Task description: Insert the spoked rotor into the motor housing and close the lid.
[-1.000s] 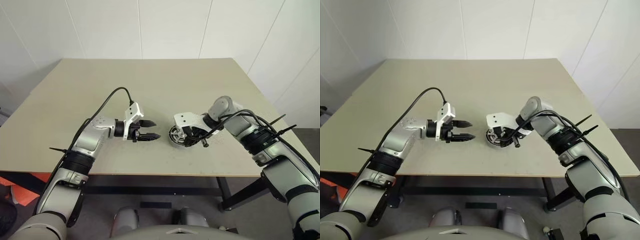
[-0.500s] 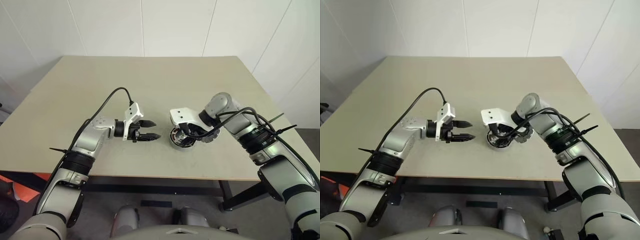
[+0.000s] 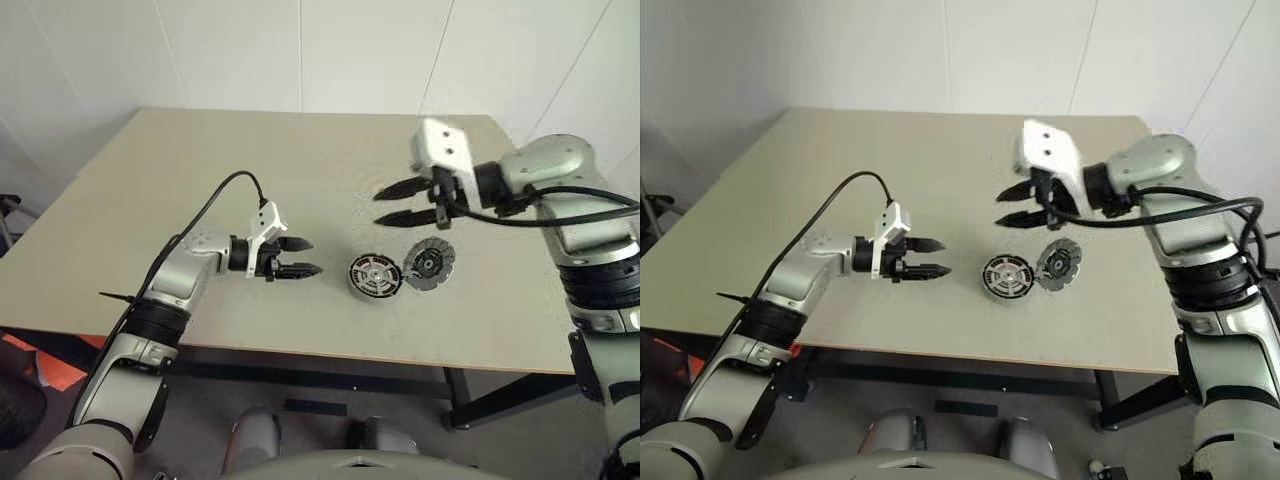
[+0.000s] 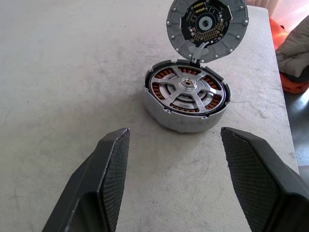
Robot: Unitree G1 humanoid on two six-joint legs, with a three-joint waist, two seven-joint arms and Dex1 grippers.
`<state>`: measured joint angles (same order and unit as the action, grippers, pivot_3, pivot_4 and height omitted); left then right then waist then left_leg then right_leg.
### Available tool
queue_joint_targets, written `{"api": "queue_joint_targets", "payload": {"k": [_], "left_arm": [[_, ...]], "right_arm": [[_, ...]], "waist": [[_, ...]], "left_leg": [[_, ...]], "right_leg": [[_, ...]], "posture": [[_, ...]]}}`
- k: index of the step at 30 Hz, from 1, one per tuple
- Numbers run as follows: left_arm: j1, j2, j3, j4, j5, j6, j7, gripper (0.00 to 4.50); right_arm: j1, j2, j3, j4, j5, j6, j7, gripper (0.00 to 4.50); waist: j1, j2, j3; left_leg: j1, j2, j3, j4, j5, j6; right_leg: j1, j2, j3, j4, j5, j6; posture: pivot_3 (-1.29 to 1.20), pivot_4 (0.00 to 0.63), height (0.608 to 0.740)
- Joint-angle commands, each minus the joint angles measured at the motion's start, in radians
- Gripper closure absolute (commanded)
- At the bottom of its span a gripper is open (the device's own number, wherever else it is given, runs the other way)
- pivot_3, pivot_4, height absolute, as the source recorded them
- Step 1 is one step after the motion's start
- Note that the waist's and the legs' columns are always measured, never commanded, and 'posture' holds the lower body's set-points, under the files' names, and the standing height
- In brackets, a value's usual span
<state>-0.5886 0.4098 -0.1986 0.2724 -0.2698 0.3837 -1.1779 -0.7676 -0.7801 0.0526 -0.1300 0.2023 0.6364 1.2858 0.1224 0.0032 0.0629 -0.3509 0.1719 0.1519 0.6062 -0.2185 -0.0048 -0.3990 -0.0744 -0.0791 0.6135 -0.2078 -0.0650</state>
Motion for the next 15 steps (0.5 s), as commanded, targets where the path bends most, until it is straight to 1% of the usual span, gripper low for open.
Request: {"api": "queue_joint_targets", "payload": {"k": [1, 2, 4, 5, 7, 10, 13, 15], "left_arm": [[-0.049, -0.003, 0.024, 0.02, -0.015, -0.011, -0.008, 1.31], [-0.066, -0.011, 0.028, 0.04, -0.015, -0.014, -0.002, 1.31], [-0.099, -0.025, 0.037, 0.077, -0.019, -0.017, 0.003, 1.31], [-0.127, -0.034, 0.042, 0.103, -0.023, -0.014, -0.001, 1.31], [-0.165, -0.044, 0.045, 0.145, -0.025, -0.018, -0.012, 1.31], [-0.202, -0.049, 0.047, 0.194, -0.02, -0.034, -0.028, 1.31], [-0.231, -0.054, 0.048, 0.23, -0.015, -0.045, -0.044, 1.31], [-0.237, -0.053, 0.047, 0.242, -0.012, -0.054, -0.055, 1.31]], "right_arm": [[0.024, 0.07, -0.252, -0.046, 0.103, 0.123, -0.217, 2.65], [0.05, 0.1, -0.328, -0.063, 0.132, 0.162, -0.278, 2.65], [0.118, 0.134, -0.418, -0.092, 0.15, 0.175, -0.367, 2.65], [0.194, 0.157, -0.469, -0.122, 0.16, 0.183, -0.405, 2.82], [0.303, 0.189, -0.526, -0.182, 0.206, 0.224, -0.448, 3.24], [0.399, 0.218, -0.558, -0.245, 0.272, 0.293, -0.505, 4.25], [0.471, 0.241, -0.607, -0.247, 0.308, 0.301, -0.563, 4.25], [0.49, 0.256, -0.645, -0.235, 0.335, 0.29, -0.599, 4.25]], "waist": [[0.0, 0.0, 0.0], [0.001, 0.0, 0.0], [0.008, 0.0, 0.0], [0.011, 0.0, 0.0], [0.023, 0.0, -0.001], [0.026, 0.004, -0.002], [0.028, 0.005, -0.002], [0.029, 0.005, -0.002]], "left_leg": [[0.0, 0.0, 0.0, 0.0, 0.001, -0.001], [0.001, 0.0, 0.0, -0.002, 0.001, -0.002], [0.001, 0.0, 0.0, -0.004, 0.003, -0.006], [0.001, 0.0, 0.0, -0.004, 0.004, -0.006], [0.0, 0.0, -0.001, -0.005, 0.004, -0.007], [0.0, -0.001, 0.001, -0.007, 0.004, -0.006], [0.0, -0.002, 0.001, -0.009, 0.004, -0.006], [0.0, -0.001, 0.001, -0.01, 0.004, -0.007]], "right_leg": [[0.0, 0.0, 0.0, 0.0, 0.0, 0.0], [-0.001, 0.0, 0.0, 0.0, 0.0, 0.0], [-0.001, 0.0, 0.0, 0.0, 0.0, 0.0], [-0.001, 0.0, 0.0, 0.0, 0.0, 0.0], [0.0, 0.0, -0.001, -0.002, 0.0, 0.0], [-0.001, 0.0, 0.0, -0.005, 0.002, -0.002], [-0.002, 0.0, 0.0, -0.006, 0.002, -0.001], [-0.002, 0.0, -0.001, -0.006, 0.0, 0.001]], "posture": [[0.0, 0.0, 0.74], [0.0, 0.0, 0.74], [0.0, 0.0, 0.74], [0.0, 0.0, 0.74], [0.0, 0.0, 0.74], [0.0, 0.0, 0.74], [0.0, 0.0, 0.74], [0.0, 0.0, 0.74]]}}
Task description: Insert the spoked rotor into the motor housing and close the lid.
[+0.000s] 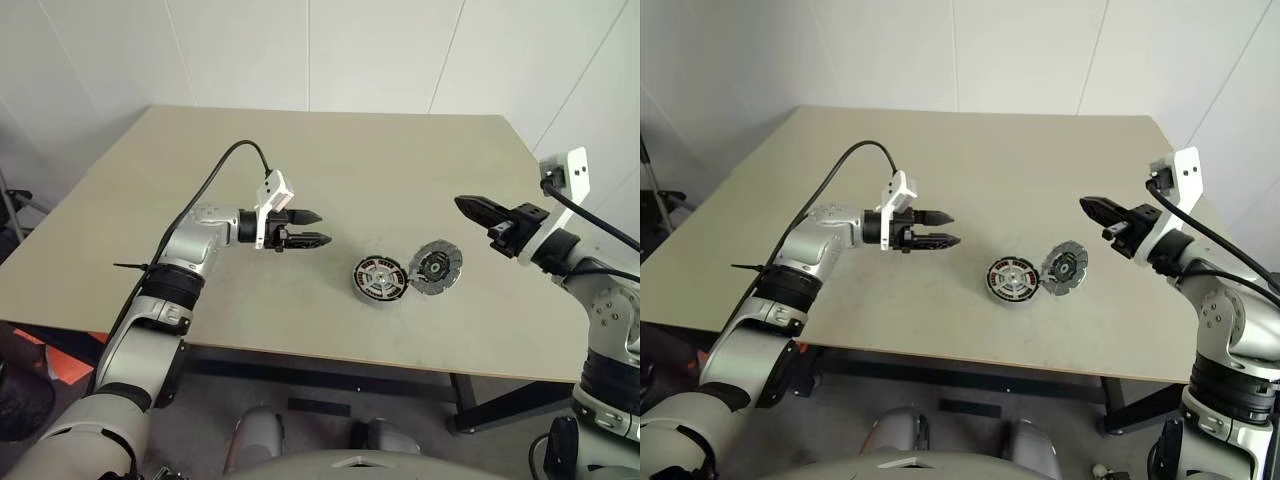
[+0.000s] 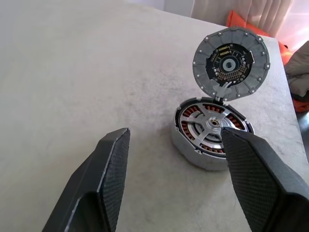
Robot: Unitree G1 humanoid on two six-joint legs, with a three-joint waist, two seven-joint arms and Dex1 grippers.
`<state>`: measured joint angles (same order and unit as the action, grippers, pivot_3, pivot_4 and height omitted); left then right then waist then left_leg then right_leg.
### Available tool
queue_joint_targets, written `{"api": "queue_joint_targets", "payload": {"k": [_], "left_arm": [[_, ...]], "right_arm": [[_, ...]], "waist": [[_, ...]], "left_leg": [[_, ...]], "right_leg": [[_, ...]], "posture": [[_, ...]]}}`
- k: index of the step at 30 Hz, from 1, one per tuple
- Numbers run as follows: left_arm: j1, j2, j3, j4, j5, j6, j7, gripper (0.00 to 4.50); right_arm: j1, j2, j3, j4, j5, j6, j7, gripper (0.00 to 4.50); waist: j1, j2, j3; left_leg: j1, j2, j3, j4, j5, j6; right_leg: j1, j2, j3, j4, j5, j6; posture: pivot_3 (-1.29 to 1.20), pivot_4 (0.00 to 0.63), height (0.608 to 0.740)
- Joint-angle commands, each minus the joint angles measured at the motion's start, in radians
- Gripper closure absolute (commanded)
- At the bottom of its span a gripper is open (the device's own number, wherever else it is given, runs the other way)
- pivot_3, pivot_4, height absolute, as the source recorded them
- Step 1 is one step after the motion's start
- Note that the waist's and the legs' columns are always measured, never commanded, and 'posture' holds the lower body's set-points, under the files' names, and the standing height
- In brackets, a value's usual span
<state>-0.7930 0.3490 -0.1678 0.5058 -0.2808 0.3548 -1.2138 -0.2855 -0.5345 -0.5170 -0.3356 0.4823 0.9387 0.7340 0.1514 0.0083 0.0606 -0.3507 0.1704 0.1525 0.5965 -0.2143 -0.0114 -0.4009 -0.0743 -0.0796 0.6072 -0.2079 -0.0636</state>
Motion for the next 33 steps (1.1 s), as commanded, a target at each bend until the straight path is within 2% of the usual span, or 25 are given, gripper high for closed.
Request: {"api": "queue_joint_targets", "payload": {"k": [1, 5, 7, 15, 22, 27, 33], "left_arm": [[-0.032, 0.009, 0.014, 0.008, 0.001, -0.025, -0.026, 1.31], [-0.023, 0.012, 0.01, -0.002, 0.004, -0.022, -0.041, 1.31], [-0.014, 0.014, 0.007, -0.015, 0.005, -0.021, -0.052, 1.31], [0.015, 0.028, -0.021, -0.057, 0.016, -0.023, -0.104, 1.31], [0.028, 0.028, -0.034, -0.082, 0.02, -0.019, -0.112, 1.31], [0.025, 0.026, -0.034, -0.081, 0.023, -0.018, -0.111, 1.31], [0.03, 0.023, -0.03, -0.084, 0.023, -0.015, -0.105, 1.31]], "right_arm": [[0.013, 0.019, -0.111, -0.022, 0.076, -0.014, -0.069, 4.25], [0.03, 0.033, -0.215, 0.029, 0.119, -0.02, -0.161, 4.25], [0.069, 0.03, -0.223, 0.056, 0.108, -0.04, -0.182, 4.25], [0.283, 0.068, -0.066, 0.019, 0.117, -0.087, -0.144, 4.25], [0.292, 0.102, 0.046, -0.039, 0.161, -0.088, -0.148, 4.25], [0.286, 0.076, 0.141, -0.132, 0.222, -0.038, -0.128, 4.25], [0.28, 0.014, 0.172, -0.145, 0.274, 0.001, -0.104, 4.25]], "waist": [[0.0, 0.0, 0.0], [0.001, 0.0, 0.0], [0.002, 0.0, 0.0], [-0.001, 0.001, 0.0], [0.001, 0.001, -0.001], [0.001, 0.001, -0.001], [0.002, 0.001, -0.001]], "left_leg": [[0.0, 0.0, 0.0, 0.0, 0.0, 0.0], [0.0, 0.0, 0.0, 0.0, 0.0, 0.0], [0.0, 0.0, 0.0, 0.0, 0.0, 0.0], [0.0, 0.0, 0.0, -0.002, 0.0, 0.0], [0.001, 0.0, 0.0, -0.002, 0.0, 0.0], [0.001, 0.0, 0.0, -0.002, 0.0, -0.001], [0.001, -0.001, 0.0, -0.002, 0.0, 0.0]], "right_leg": [[0.0, 0.0, 0.0, 0.0, 0.0, 0.0], [0.0, 0.0, 0.0, -0.001, 0.0, 0.001], [0.001, 0.0, 0.0, -0.001, 0.0, 0.001], [0.001, 0.0, -0.001, -0.002, -0.001, 0.002], [0.002, 0.0, -0.001, -0.002, -0.001, 0.002], [0.003, 0.0, -0.001, -0.002, -0.001, 0.002], [0.003, -0.001, -0.001, -0.003, -0.001, 0.003]], "posture": [[0.0, 0.0, 0.74], [0.0, 0.0, 0.74], [0.0, 0.0, 0.74], [0.0, 0.0, 0.74], [0.0, 0.0, 0.74], [0.0, 0.0, 0.74], [0.0, 0.0, 0.74]]}}
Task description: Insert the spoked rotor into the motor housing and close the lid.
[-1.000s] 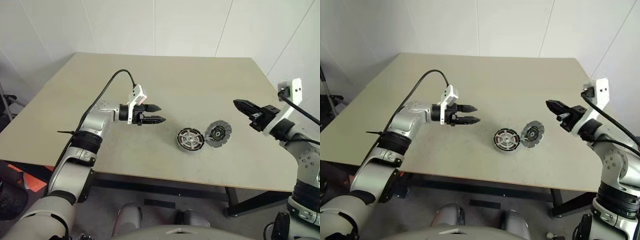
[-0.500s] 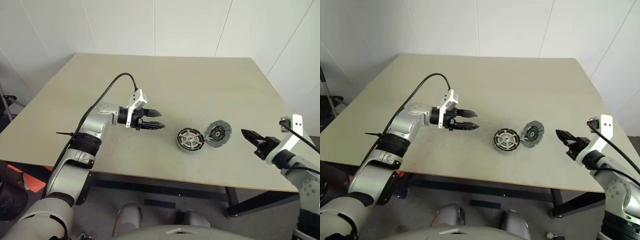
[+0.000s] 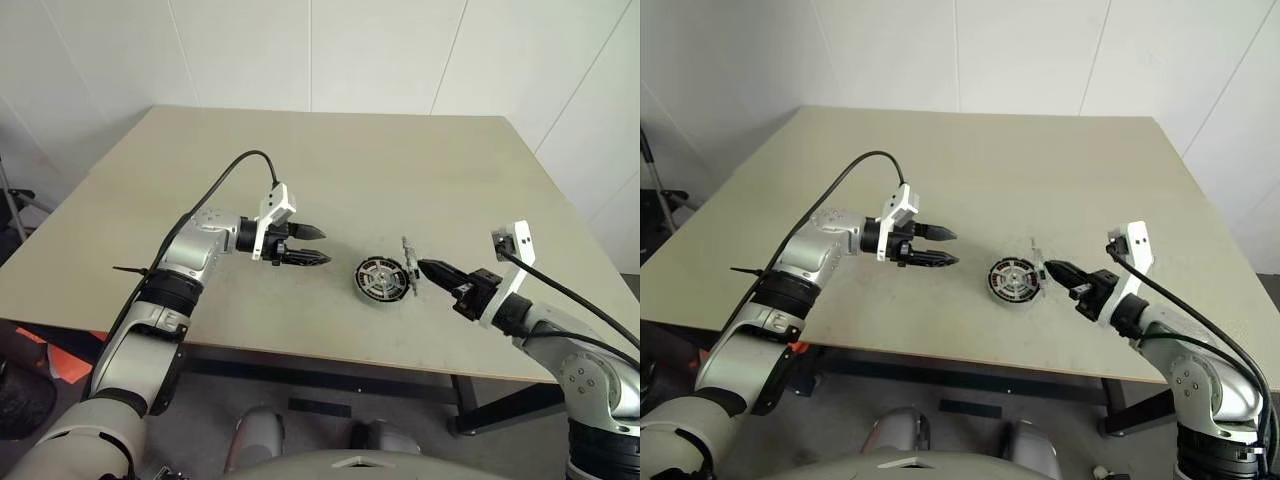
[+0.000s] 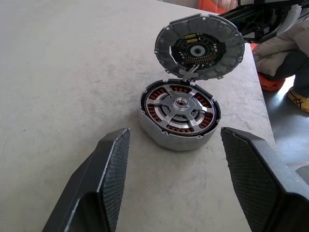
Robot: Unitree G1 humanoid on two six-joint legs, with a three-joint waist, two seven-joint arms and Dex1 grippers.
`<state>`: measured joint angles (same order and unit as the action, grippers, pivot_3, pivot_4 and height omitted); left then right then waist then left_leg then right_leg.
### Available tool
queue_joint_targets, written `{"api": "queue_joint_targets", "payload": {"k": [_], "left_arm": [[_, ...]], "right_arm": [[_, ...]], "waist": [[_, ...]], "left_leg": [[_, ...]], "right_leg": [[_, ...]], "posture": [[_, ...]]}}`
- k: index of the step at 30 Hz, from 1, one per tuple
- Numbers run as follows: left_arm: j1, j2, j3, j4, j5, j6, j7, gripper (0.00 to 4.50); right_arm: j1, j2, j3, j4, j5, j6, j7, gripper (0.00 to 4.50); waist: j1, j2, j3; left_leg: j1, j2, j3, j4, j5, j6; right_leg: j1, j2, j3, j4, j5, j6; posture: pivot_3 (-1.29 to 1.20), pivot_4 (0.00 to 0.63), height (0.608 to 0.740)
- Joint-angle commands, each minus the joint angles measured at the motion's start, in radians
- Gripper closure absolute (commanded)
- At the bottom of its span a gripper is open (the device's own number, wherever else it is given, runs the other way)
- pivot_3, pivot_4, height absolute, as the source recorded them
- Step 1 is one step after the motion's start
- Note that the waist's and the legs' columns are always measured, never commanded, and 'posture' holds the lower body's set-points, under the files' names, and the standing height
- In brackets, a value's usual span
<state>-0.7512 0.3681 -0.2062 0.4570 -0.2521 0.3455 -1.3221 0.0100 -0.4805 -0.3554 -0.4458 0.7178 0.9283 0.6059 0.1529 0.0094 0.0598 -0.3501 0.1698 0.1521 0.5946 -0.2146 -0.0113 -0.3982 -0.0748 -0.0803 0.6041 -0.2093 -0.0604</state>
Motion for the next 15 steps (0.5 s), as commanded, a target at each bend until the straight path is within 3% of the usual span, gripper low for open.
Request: {"api": "queue_joint_targets", "payload": {"k": [1, 15], "left_arm": [[-0.009, 0.004, 0.009, -0.037, -0.006, -0.004, 0.004, 1.31], [0.008, 0.009, 0.018, -0.062, -0.01, 0.008, 0.03, 1.31]], "right_arm": [[-0.016, -0.052, 0.017, -0.034, 0.043, 0.014, 0.031, 4.25], [-0.137, -0.043, 0.262, 0.047, -0.049, -0.053, 0.022, 4.25]], "waist": [[0.0, 0.0, 0.0], [-0.001, 0.0, 0.0]], "left_leg": [[0.0, 0.0, 0.0, 0.0, 0.0, 0.0], [0.0, 0.0, 0.0, 0.0, 0.0, -0.001]], "right_leg": [[0.0, 0.0, 0.0, 0.0, 0.0, 0.0], [0.0, 0.0, 0.0, 0.0, 0.0, 0.0]], "posture": [[0.0, 0.0, 0.74], [0.0, 0.0, 0.74]]}}
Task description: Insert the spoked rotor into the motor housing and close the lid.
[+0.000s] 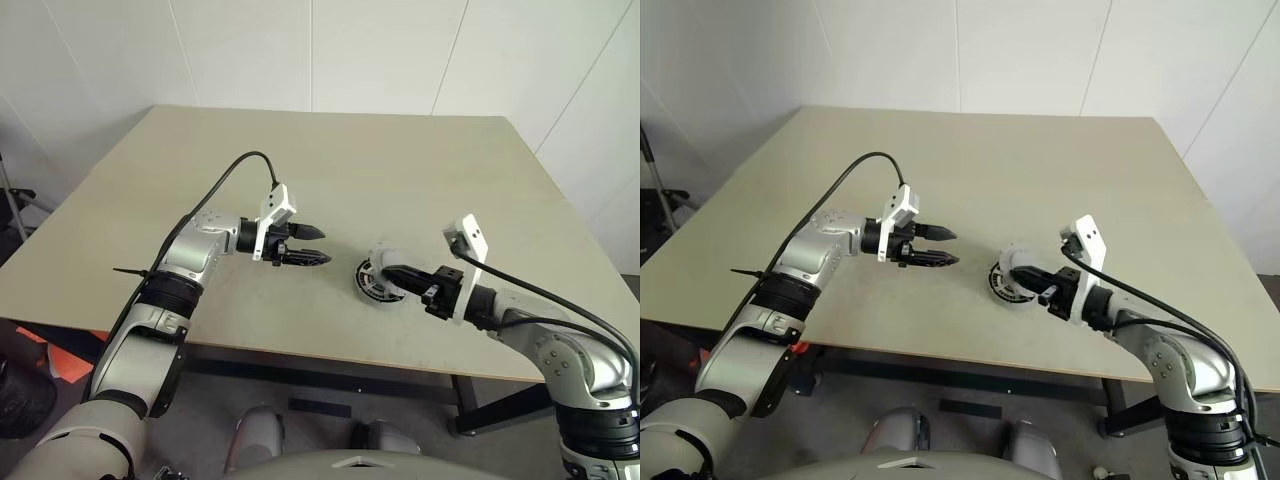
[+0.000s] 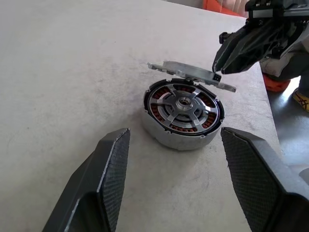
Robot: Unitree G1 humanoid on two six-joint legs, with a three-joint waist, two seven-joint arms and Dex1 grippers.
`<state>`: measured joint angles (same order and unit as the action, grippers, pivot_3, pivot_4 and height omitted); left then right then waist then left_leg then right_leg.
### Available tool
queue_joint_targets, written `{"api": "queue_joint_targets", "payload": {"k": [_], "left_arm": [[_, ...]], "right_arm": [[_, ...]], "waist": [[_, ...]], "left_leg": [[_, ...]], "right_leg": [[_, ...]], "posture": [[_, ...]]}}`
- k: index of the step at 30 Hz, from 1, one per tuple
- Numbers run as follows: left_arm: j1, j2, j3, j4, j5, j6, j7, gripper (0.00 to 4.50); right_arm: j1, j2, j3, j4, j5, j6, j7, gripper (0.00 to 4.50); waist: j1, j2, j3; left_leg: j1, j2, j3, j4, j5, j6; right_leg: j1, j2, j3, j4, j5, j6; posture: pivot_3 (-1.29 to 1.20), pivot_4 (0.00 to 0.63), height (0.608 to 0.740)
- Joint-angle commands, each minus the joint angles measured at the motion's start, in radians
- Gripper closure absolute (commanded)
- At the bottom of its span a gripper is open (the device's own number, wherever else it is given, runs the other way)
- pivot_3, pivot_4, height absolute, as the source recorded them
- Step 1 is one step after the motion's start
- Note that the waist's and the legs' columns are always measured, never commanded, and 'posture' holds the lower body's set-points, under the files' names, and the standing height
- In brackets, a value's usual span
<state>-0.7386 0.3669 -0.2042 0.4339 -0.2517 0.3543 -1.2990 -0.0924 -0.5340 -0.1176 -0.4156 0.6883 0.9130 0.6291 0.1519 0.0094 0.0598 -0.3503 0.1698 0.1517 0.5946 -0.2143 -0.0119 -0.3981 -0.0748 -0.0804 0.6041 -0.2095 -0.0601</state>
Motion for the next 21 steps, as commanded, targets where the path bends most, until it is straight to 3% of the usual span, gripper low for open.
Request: {"api": "queue_joint_targets", "payload": {"k": [1, 15, 21], "left_arm": [[-0.003, 0.011, 0.017, -0.041, -0.01, 0.0, 0.008, 1.31], [0.009, 0.024, 0.021, -0.06, -0.014, 0.012, 0.023, 1.31], [0.0, 0.023, 0.021, -0.055, -0.015, 0.016, 0.027, 1.31]], "right_arm": [[-0.042, 0.014, 0.034, 0.031, -0.027, -0.046, 0.001, 4.25], [-0.029, 0.057, 0.108, 0.221, -0.123, -0.126, 0.011, 4.25], [0.027, -0.008, 0.195, 0.194, -0.194, -0.206, 0.081, 4.25]], "waist": [[-0.001, 0.0, 0.0], [-0.002, 0.0, 0.0], [-0.001, -0.001, -0.001]], "left_leg": [[0.0, 0.0, 0.0, 0.0, 0.0, 0.0], [0.0, 0.0, 0.0, 0.0, 0.0, 0.0], [0.008, 0.0, 0.0, 0.0, -0.001, 0.001]], "right_leg": [[0.0, 0.0, 0.0, 0.0, 0.0, 0.0], [0.001, 0.0, 0.0, 0.0, 0.0, 0.0], [0.013, 0.0, 0.0, -0.003, -0.001, 0.001]], "posture": [[0.0, 0.0, 0.74], [0.0, 0.0, 0.74], [0.0, 0.0, 0.74]]}}
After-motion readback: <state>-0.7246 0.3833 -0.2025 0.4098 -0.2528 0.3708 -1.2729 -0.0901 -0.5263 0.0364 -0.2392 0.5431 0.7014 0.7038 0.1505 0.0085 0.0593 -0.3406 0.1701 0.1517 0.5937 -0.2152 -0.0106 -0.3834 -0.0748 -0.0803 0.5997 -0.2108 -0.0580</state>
